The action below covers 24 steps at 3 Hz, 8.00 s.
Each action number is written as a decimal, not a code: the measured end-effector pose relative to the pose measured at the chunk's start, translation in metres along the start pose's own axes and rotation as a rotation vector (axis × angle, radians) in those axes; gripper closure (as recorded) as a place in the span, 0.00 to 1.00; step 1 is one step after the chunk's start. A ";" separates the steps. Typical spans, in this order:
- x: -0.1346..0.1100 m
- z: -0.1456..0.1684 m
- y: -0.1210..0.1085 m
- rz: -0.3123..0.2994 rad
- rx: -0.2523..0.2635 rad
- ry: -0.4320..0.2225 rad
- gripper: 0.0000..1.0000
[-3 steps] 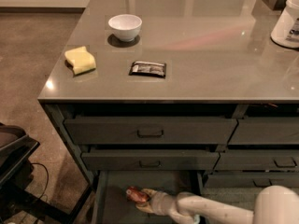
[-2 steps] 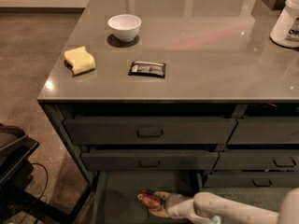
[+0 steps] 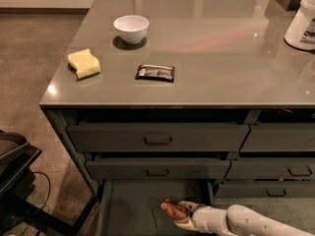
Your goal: Pick coke can from bottom drawer and place on counter
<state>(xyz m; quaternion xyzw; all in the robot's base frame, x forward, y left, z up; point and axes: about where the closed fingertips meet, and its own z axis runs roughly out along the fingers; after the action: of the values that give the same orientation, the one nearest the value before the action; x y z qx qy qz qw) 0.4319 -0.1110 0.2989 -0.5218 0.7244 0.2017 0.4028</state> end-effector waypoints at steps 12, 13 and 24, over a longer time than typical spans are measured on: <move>-0.375 -0.263 -0.034 -0.947 0.230 0.175 1.00; -0.439 -0.312 -0.057 -1.130 0.246 0.148 1.00; -0.501 -0.353 -0.260 -1.291 0.220 0.264 1.00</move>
Offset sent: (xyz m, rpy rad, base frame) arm 0.0232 -0.0400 0.1924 -0.2754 -0.2036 0.1345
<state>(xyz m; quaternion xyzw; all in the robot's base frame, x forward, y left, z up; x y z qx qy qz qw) 0.6046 -0.1630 0.9399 -0.8267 0.3265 -0.2205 0.4018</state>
